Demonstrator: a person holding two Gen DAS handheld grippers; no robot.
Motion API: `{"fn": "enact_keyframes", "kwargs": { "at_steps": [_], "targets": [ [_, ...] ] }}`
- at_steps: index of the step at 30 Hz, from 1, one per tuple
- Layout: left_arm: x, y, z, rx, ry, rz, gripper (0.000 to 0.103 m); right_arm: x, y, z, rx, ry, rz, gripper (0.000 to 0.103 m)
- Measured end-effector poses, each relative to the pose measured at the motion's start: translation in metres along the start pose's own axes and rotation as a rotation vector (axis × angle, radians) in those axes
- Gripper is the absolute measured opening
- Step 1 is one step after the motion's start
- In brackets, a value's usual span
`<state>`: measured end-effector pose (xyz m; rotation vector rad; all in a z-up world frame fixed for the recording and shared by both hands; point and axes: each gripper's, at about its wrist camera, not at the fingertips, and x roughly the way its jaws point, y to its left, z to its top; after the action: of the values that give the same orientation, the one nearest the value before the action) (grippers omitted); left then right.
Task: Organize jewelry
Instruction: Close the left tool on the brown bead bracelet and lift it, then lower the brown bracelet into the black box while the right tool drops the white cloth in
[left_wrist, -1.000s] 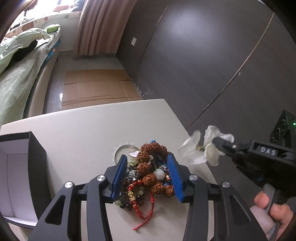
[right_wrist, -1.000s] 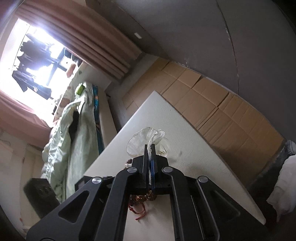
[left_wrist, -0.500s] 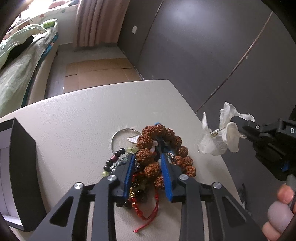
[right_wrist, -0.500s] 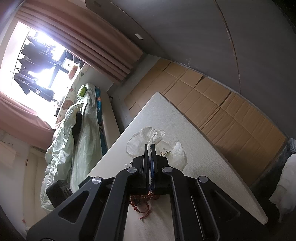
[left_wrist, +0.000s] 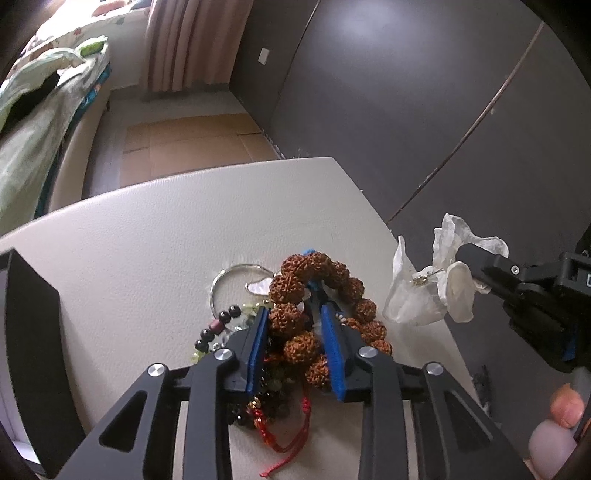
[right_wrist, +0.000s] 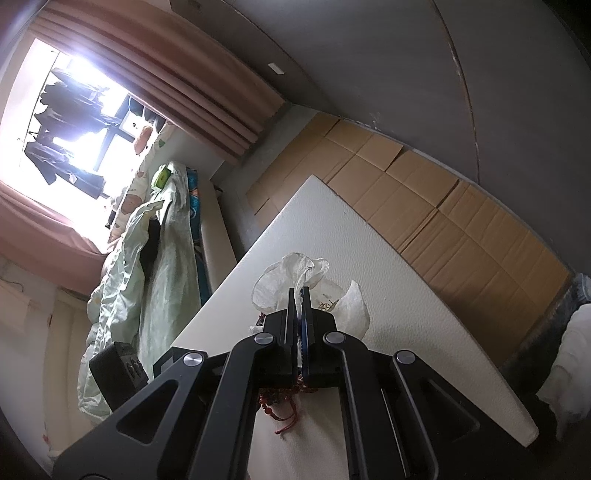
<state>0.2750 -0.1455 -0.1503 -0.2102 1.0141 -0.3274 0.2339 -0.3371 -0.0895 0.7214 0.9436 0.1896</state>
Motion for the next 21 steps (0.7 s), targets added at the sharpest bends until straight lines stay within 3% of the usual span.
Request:
{"fn": "enact_keyframes", "kwargs": {
  "at_steps": [2, 14, 21],
  "targets": [
    [-0.003, 0.002, 0.001, -0.01, -0.001, -0.006, 0.016, 0.001, 0.0, 0.001, -0.002, -0.001, -0.002, 0.003],
    [-0.071, -0.003, 0.008, -0.007, -0.132, -0.103, 0.016, -0.003, 0.005, -0.003, -0.018, -0.009, 0.025, 0.003],
    [-0.124, 0.002, 0.005, -0.016, -0.219, -0.102, 0.016, -0.013, 0.017, -0.011, -0.052, -0.024, 0.08, 0.003]
  ]
}}
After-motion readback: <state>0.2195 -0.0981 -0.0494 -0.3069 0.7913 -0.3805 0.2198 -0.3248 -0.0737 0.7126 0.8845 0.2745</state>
